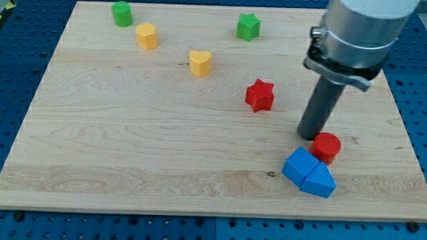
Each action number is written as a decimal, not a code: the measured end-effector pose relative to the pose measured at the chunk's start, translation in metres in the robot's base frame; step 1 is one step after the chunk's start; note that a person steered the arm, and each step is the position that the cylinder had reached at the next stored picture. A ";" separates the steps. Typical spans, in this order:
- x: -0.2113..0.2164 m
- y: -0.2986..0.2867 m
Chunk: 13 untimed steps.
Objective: Make a diagonal line with red star red circle and triangle
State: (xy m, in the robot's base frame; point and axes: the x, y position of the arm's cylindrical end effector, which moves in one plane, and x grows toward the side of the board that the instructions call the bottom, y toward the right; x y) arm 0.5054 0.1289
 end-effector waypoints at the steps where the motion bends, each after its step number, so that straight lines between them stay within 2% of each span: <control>1: -0.002 -0.031; 2: 0.002 -0.057; 3: 0.038 -0.070; 4: 0.075 -0.065; 5: 0.083 -0.029; 7: 0.083 0.058; 11: 0.083 0.083; 12: 0.083 0.076; 13: 0.087 0.037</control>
State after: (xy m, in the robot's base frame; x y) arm 0.5923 0.1663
